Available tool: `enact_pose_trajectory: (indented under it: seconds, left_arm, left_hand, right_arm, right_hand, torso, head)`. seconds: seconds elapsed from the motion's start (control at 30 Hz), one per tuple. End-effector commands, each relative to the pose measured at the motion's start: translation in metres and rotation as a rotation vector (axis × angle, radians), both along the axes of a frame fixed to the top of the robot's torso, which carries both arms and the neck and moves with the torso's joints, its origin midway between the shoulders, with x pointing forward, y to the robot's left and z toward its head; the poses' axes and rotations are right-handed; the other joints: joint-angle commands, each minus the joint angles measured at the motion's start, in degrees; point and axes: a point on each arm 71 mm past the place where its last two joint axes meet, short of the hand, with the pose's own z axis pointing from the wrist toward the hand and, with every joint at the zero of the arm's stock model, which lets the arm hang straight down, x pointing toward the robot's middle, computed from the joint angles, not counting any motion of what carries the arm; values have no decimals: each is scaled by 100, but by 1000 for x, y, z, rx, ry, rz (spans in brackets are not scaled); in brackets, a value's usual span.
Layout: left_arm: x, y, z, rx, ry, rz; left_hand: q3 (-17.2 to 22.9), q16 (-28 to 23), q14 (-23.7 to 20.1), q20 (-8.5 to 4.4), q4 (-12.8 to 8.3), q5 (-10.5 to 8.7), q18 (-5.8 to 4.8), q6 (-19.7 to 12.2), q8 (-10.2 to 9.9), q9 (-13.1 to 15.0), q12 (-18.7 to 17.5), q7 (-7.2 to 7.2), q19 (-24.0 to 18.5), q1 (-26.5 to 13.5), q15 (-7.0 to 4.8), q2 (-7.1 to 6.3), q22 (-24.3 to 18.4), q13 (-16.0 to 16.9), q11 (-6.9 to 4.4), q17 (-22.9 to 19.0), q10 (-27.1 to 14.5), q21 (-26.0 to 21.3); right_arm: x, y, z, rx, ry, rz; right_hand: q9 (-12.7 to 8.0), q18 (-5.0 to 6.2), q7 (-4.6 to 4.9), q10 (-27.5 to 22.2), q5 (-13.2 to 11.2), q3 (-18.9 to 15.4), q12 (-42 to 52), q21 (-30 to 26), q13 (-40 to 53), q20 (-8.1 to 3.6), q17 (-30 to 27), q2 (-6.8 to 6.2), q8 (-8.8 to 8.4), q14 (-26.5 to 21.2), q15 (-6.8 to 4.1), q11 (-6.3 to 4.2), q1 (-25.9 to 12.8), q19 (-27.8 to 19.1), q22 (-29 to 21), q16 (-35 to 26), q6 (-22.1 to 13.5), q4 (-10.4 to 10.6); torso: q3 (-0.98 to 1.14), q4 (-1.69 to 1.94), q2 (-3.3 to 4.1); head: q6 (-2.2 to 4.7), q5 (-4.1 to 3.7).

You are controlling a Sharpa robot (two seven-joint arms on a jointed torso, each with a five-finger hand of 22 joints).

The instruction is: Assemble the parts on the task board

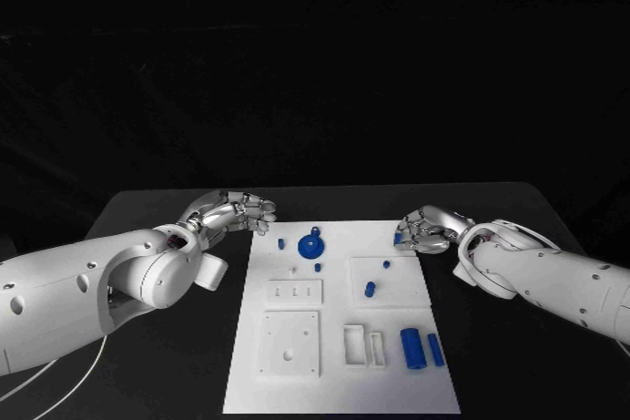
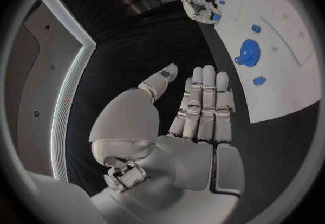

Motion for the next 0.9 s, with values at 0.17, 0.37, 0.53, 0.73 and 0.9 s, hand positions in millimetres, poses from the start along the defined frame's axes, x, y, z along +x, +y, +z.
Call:
enact_pose_trajectory:
  seconds: [0.17,0.37,0.53,0.73,0.9]
  left_arm:
    - [-1,-2,1,-5,-11,-21]
    - [0,-2,1,-3,-9,-17]
    - [0,-4,1,5,-3,-20]
    - [-1,-9,-3,34,33,-47]
    - [0,-19,-6,94,56,-69]
  left_hand:
    - [32,27,-36,8,5,1,70,14,-36,9,-24,16,-42,18,14,5,111,8,-1,-8,27,31]
    - [33,27,-36,8,4,2,71,14,-37,10,-25,16,-42,20,14,5,111,9,-1,-8,27,31]
    - [34,30,-35,9,7,2,70,13,-43,17,-16,12,-43,18,14,17,111,23,-12,-9,55,34]
    - [17,39,-30,10,31,-9,68,-5,-68,26,-8,14,-41,-31,14,37,112,47,-29,-11,95,41]
    - [-41,53,-26,7,87,-79,70,-46,-119,37,-28,37,-39,-167,10,-3,113,73,-30,-13,100,53]
  right_arm:
    - [0,0,-1,-9,-14,-16]
    - [-1,3,2,2,-23,-23]
    - [-2,10,11,11,-43,-20]
    - [-3,23,29,23,-76,4]
    - [-4,43,42,14,-95,36]
  right_hand:
    - [113,159,136,4,-7,33,1,28,-12,16,7,86,30,-1,-56,-53,34,23,112,-31,259,-27]
    - [158,159,137,14,-6,251,-21,21,-20,9,11,55,27,3,-60,-54,97,28,103,-43,243,5]
    - [196,159,139,25,-5,390,-30,23,-21,6,17,13,28,9,-57,-52,108,38,103,-48,241,35]
    - [222,159,139,36,3,478,-36,27,-22,1,23,8,30,16,-57,-53,122,51,104,-49,249,40]
    - [235,159,137,47,6,520,-37,31,-22,-1,27,18,31,23,-57,-54,129,60,105,-46,258,36]
  torso:
    - [2,-6,2]
    - [1,-4,-4]
    - [1,-11,-12]
    - [-2,-23,-16]
    - [1,-23,-46]
  head:
    - [3,-3]
    - [6,0]
    - [27,9]
    - [31,67]
    - [58,78]
